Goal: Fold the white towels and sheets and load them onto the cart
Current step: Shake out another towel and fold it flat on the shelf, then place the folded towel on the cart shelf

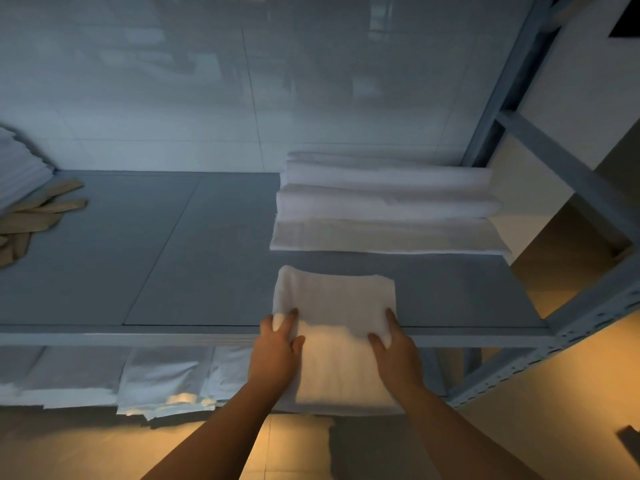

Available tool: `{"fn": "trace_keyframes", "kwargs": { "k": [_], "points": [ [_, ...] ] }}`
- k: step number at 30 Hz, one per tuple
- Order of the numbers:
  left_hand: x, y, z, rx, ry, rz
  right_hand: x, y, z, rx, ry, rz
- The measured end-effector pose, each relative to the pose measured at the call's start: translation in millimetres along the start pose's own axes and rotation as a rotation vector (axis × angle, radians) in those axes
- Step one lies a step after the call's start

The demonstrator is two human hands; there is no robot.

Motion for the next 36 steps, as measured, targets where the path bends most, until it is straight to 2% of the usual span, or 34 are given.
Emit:
{"fn": "trace_keyframes", "kwargs": {
  "k": [6, 13, 18, 22, 28, 36],
  "points": [
    [-0.5, 6.2, 33.9, -0.066, 0.032, -0.007, 38.3, 20.3, 4.0, 0.035, 0.041, 0.093],
    [-35.8, -0.5, 94.8, -0.232, 0.047, -0.162, 90.3, 43.9, 40.2, -0.024, 0.028, 0.190],
    [-77.8, 15.0, 152.4, -0.403, 0.017, -0.304, 131.3, 86.8, 93.7, -0.263, 0.101, 0.297],
    [-114.6, 48.8, 205.3, -0.577, 0.016, -0.408, 161.8, 140.4, 139.3, -0.449, 0.069, 0.418],
    [-175.3, 129.0, 280.1, -0.836, 0.012, -0.571, 200.5, 234.6, 207.4, -0.663, -0.028, 0.614],
    [-245.6, 257.4, 361.3, -1.087, -0.028, -0.739, 245.9, 357.8, 283.2, -0.900, -0.085, 0.827]
  ]
}}
Point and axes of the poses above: each hand's wrist, its own y-axis away from the middle knuckle, its own x-axis out of the back of the hand, z = x × y, the point moved 8 cm from there along -y, towards the middle knuckle, and after that the axes turned 5 degrees about y, right-handed, at the moved point
